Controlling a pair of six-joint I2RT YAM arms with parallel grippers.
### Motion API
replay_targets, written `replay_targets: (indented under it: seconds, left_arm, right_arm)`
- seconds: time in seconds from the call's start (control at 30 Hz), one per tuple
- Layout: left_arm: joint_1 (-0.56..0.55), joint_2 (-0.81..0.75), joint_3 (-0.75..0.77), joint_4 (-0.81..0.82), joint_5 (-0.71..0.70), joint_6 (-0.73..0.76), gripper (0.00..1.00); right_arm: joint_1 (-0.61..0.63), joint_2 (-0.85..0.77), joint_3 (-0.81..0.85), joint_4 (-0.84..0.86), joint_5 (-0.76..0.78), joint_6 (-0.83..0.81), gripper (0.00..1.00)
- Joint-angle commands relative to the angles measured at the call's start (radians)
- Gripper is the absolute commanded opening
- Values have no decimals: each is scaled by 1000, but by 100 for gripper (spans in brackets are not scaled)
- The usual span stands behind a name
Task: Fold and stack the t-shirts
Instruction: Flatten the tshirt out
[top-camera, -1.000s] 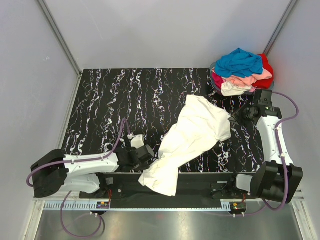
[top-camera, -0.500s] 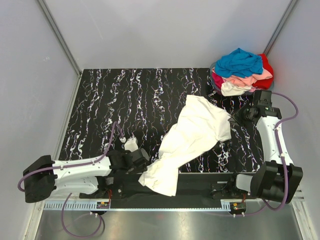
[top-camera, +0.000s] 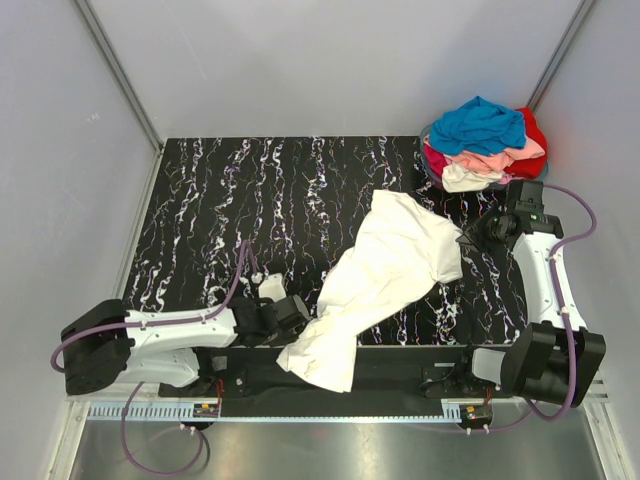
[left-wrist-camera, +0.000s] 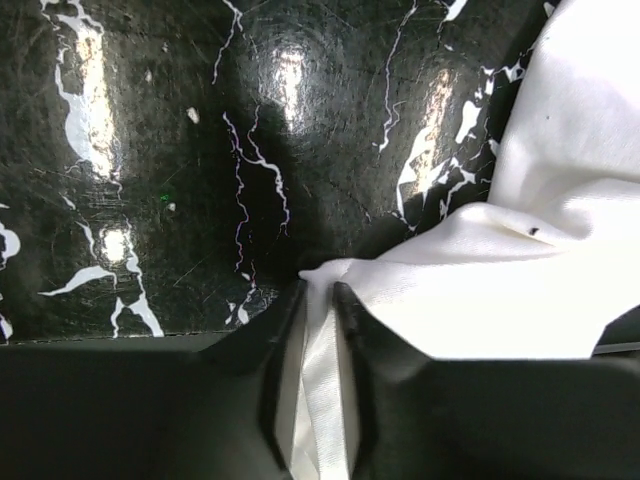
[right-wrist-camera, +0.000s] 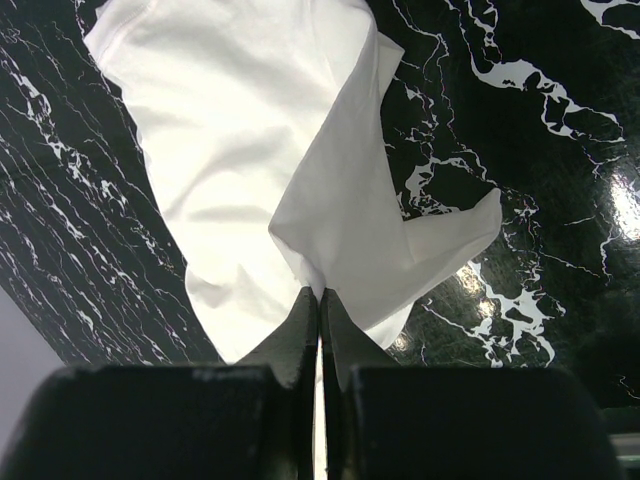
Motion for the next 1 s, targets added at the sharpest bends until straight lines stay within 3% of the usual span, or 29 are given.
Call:
replay_targets:
  seconds: [0.0, 0.03, 0.13, 0.27, 0.33, 0.53, 0.67, 0.8, 0.97]
  left_arm:
    - [-4, 28, -12, -22, 15, 12, 17]
    - [-3, 27, -14, -22, 13, 10, 9]
    - [-3, 19, -15, -34, 0, 3, 0]
    - [-4, -18, 61, -132, -66, 9, 0]
    - [-4, -45, 123, -273, -117, 24, 0]
    - [-4, -218, 474, -622, -333, 95, 0]
    - [-4, -291, 809, -803, -485, 145, 0]
    - [-4, -321, 1031, -802, -557, 329, 0]
    - [-3, -320, 1324, -695, -507, 605, 0]
  right_arm:
    - [-1, 5, 8, 10, 14, -19, 0]
    - [0, 5, 5, 11, 11, -17, 0]
    - [0, 6, -3, 16, 1, -13, 0]
    - [0, -16, 23, -12, -31, -10, 0]
    - [0, -30, 47, -35, -48, -11, 0]
    - [0, -116, 218, -140, -111, 7, 0]
    - [0, -243, 391, -167, -112, 81, 0]
    - [-1, -288, 580, -233, -46, 169, 0]
    - [0, -374, 767, -201, 0, 217, 0]
